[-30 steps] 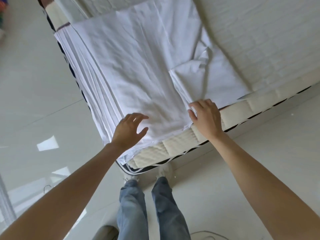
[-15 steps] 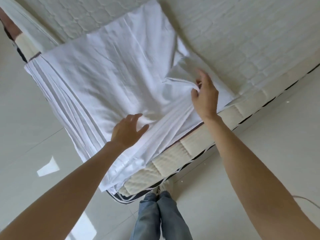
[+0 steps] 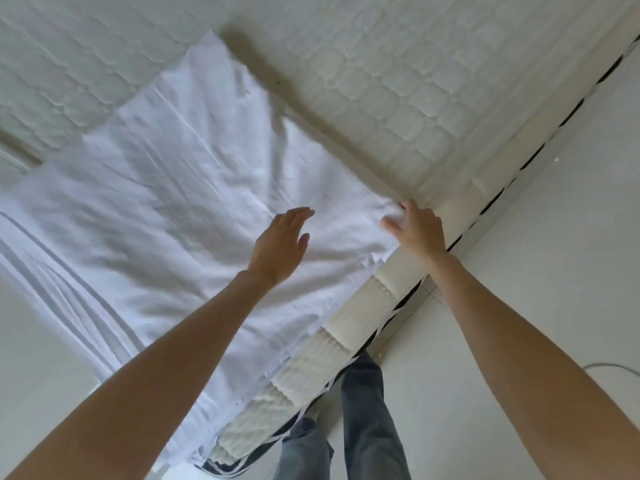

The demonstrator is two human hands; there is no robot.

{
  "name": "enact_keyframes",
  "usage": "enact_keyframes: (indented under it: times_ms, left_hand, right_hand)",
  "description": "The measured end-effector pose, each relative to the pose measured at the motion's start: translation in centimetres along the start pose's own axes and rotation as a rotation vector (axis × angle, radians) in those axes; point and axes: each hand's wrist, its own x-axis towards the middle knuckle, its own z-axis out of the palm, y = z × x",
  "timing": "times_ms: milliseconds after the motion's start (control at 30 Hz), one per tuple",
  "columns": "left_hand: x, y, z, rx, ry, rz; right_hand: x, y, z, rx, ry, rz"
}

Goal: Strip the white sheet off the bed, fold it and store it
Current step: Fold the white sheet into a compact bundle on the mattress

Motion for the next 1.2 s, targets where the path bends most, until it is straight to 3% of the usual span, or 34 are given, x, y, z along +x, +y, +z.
enact_keyframes:
  times_ms: [67,133,300,400,467,633,733,833,933,1000,1133,1200]
  left_hand:
    - [4.2,0.5,0.3,0.068,0.028,0.063]
    - [8.5,0.9,0.2,0.203,0.049,0.141]
    - [16.2,1.7,-0.4,0.471,-0.115,0.391]
    - [18.0,0.5,-2.6,0.517,0.175,0.634]
    - [18.3,0.3,-2.9,0.529,0.287,0.664]
    - [18.6,2.8,2.1,0.316,0.186,0.265]
    - [17.2,3.4,3.9,0.237,0.175,0.067]
    - [13.3,3.9,3.8,0.109,0.153,0.009]
    - [8.3,4.3,3.0,0.032,0.100,-0.084]
    - [5.8,4.4,3.0,0.067,0.072,-0.065]
    - [3.3,2.9,4.6,0.183,-0.102,-0.041]
    - [2.2,1.9,5.5,0.214,-0.192,-0.045]
  right_hand:
    - [1.2,-0.3,-0.7,-0.101,0.039,-0.044]
    - [2.1,-0.8,-1.5,-0.047,0.043,-0.136]
    - [3.0,-0.8,-2.9,0.007,0.133,-0.350]
    - [3.2,-0.2,-3.0,0.067,0.245,-0.344]
    - [3.7,0.2,-2.4,0.048,0.260,-0.282]
    - [5.8,1.6,-0.9,-0.074,0.043,-0.104]
    - [6.0,1.4,-0.7,-0.055,-0.043,-0.118]
    - [5.3,0.1,-1.8,0.085,-0.100,-0.174]
    - [4.8,-0.7,-4.1,0.043,0.187,-0.427]
    - [5.7,-0.6,-4.9,-0.013,0.320,-0.442]
    - [8.1,1.1,-3.1,-0.197,0.136,-0.246]
    - [7.2,1.9,-2.2,-0.319,0.131,-0.279]
